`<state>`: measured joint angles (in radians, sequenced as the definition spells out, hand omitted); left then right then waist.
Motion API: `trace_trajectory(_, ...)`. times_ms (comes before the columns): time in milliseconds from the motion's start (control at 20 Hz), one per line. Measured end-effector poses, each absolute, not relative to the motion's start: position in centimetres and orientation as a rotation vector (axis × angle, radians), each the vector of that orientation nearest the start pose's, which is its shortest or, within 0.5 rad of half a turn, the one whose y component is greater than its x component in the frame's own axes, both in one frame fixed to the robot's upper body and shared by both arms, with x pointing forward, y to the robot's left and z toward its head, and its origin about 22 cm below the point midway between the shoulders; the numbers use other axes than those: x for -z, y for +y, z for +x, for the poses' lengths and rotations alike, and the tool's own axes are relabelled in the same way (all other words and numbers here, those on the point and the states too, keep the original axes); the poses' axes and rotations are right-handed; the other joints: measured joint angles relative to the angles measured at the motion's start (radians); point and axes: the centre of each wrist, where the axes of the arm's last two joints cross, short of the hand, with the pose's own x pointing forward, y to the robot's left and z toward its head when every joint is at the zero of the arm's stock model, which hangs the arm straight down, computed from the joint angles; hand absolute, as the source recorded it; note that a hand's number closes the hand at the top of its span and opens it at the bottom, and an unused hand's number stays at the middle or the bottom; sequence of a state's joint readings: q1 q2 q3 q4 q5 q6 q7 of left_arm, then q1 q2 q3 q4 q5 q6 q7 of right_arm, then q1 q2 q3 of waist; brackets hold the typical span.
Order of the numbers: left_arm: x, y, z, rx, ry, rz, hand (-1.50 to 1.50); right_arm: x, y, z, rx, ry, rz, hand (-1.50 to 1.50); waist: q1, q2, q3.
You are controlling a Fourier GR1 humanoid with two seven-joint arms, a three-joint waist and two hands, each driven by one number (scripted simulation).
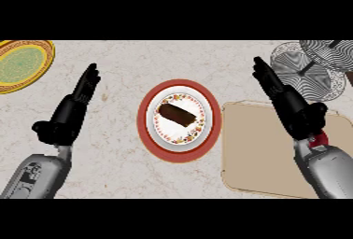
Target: Pick the pear from the tray and place it in the tiered basket
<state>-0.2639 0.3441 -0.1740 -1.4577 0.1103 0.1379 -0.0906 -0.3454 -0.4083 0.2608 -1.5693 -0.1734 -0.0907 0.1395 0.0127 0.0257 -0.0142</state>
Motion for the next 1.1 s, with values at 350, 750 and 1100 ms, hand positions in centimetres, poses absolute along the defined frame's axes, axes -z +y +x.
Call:
trace_trajectory(350,-0.4,30.5,26.9,0.145,-1.466,0.268,0.0,-5.9,-28.0,28.9,0.05,-1.794,0.131,1.5,-0.044,-0.018,0.034)
trace_trajectory(750,2.2,34.1,23.3,0.065,-1.257,0.291,0.0,0.0,-36.2,23.2,0.171,-1.883,-0.323,-1.5,-0.028,-0.019,0.02)
trace_trajectory(1100,1.9,35.1,22.8,0.075,-1.237,0.285,0.0,-0.1,-42.3,19.6,-0.204,-1.544,-0.736,-1.5,-0.011,-0.023,0.015)
